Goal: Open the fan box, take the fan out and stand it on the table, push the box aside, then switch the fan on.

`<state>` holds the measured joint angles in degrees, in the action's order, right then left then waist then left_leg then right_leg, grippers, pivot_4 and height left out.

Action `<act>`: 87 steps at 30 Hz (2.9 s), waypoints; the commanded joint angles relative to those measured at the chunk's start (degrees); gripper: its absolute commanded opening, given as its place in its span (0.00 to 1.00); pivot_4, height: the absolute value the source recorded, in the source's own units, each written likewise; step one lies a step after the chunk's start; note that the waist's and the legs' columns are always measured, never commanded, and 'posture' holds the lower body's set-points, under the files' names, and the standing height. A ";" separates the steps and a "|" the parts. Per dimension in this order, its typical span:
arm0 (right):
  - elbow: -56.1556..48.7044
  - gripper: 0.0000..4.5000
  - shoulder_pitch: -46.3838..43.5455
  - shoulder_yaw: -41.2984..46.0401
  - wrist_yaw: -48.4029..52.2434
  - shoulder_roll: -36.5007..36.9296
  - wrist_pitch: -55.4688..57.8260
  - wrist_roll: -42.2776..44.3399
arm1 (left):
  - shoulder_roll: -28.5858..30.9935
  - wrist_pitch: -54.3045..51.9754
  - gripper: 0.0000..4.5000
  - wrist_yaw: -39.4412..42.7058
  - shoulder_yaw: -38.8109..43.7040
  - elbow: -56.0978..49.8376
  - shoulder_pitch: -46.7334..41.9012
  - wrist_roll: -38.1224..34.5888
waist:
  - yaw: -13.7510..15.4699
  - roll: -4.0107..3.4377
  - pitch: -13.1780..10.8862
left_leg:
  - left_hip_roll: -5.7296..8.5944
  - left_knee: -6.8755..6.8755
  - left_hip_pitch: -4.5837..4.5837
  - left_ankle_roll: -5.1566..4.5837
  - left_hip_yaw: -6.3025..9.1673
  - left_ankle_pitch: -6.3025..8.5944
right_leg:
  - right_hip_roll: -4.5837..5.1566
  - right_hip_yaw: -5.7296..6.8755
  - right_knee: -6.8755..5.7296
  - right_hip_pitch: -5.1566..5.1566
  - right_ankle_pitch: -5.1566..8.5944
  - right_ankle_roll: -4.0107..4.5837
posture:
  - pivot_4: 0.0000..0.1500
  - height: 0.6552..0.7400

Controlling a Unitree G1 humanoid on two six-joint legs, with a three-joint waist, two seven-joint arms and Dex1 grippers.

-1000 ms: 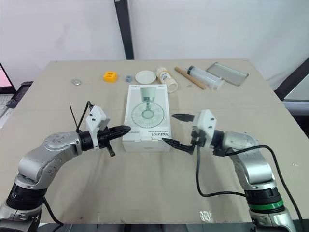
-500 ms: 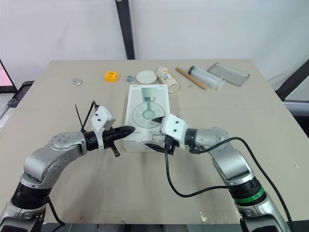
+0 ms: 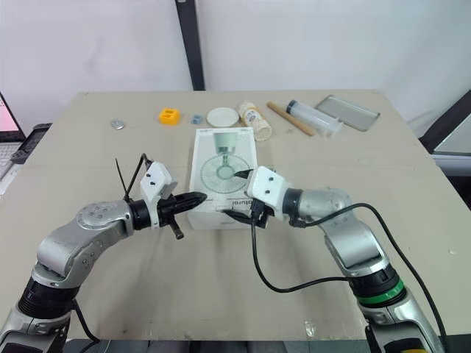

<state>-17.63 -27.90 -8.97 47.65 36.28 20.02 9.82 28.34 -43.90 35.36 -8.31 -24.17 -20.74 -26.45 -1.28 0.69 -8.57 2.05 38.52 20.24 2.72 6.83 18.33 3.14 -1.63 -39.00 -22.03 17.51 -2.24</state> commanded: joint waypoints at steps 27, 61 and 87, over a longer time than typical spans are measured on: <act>-13.34 1.00 17.02 1.32 17.90 14.19 11.72 15.98 | 0.34 -0.46 0.01 0.27 -1.50 0.97 1.73 0.82 | 0.06 0.03 0.02 | 0.02 0.01 0.01 -0.11 0.02 0.05 | 0.03 0.04 0.03 0.07 0.02 -0.03 | 1.00 1.00; -5.79 1.00 17.07 5.15 8.21 5.82 18.26 19.75 | -0.10 -0.81 0.01 -0.41 -1.37 0.58 1.81 0.86 | 0.03 0.13 0.00 | 0.10 0.02 -0.08 -0.09 0.04 0.04 | 0.03 0.04 0.04 0.17 0.05 -0.09 | 1.00 1.00; -10.09 1.00 22.33 6.66 12.68 9.11 21.04 27.15 | -0.72 -1.05 0.01 -0.65 -1.32 0.45 1.69 0.74 | 0.07 0.13 0.00 | 0.12 0.02 -0.08 -0.17 0.05 0.08 | 0.02 0.05 0.04 0.17 0.06 -0.10 | 1.00 1.00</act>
<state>-25.13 -5.50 -3.45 59.06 44.74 41.16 35.22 27.78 -43.00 34.84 -8.84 -24.60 -19.64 -25.67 -1.21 0.82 -8.57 2.16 38.54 20.16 2.55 6.88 18.41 3.16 -1.58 -38.96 -21.86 17.57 -2.34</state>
